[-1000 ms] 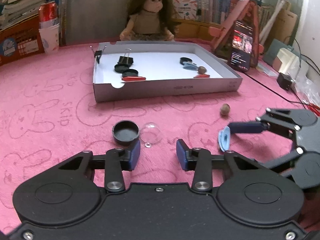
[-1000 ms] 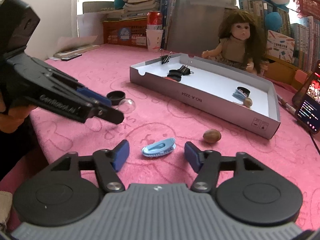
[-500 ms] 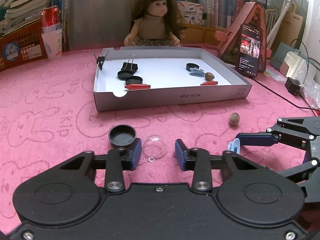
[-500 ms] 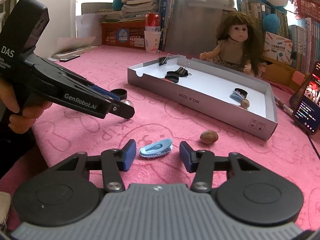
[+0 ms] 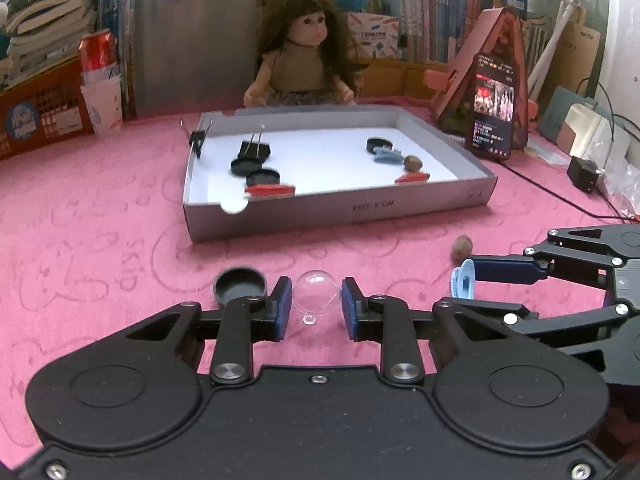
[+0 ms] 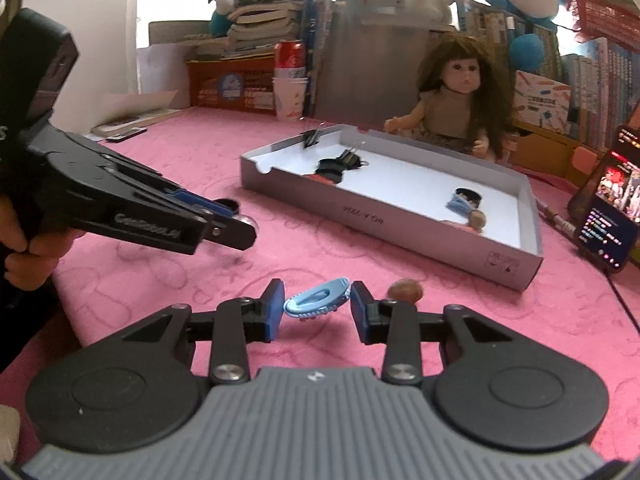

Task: Organize rigid objects
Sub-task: 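Grasp the clear plastic dome with the left tool while the right tool grasps the blue hair clip, then carry the dome over the tray with the left tool while the right tool carries the blue clip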

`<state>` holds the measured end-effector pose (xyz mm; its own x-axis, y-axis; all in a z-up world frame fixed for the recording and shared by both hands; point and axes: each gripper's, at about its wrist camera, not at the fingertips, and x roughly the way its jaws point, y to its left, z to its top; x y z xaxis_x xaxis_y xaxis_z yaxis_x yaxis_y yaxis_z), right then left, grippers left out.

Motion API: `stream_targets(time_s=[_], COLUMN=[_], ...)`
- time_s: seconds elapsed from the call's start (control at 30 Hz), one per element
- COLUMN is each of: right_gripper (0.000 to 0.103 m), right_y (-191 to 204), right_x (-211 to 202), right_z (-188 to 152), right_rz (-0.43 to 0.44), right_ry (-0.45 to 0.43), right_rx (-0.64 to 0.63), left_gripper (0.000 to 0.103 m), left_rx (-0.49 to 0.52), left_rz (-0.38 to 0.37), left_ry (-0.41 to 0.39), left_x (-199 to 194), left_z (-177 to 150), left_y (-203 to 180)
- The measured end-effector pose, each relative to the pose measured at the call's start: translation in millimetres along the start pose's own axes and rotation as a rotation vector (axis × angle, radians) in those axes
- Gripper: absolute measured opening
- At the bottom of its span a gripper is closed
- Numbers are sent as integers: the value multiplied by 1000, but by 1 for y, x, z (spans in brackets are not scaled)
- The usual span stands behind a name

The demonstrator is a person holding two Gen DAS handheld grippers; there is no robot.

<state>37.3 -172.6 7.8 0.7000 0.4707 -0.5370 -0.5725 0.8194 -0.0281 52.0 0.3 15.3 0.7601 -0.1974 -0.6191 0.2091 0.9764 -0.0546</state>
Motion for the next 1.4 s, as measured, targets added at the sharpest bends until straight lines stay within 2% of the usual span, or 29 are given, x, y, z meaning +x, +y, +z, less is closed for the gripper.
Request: stream_targets(time_s=[0.77,1.13,1.4], right_gripper=[41,41,41], right_y=[-41,-74,-84], right_x=[19,41,55], right_z=[41,56,59], right_rz=[-179,-217,-228], right_ry=[-28,-12,8], right_rx=[157,289,331], left_gripper=[25,25,25], left_rx=[-50,-76,-79], left_rz=[35,68,89], left_ry=[-54,-52,-32], left_x=[20,46,65], left_z=[56,75,79], left_y=[10,17,18])
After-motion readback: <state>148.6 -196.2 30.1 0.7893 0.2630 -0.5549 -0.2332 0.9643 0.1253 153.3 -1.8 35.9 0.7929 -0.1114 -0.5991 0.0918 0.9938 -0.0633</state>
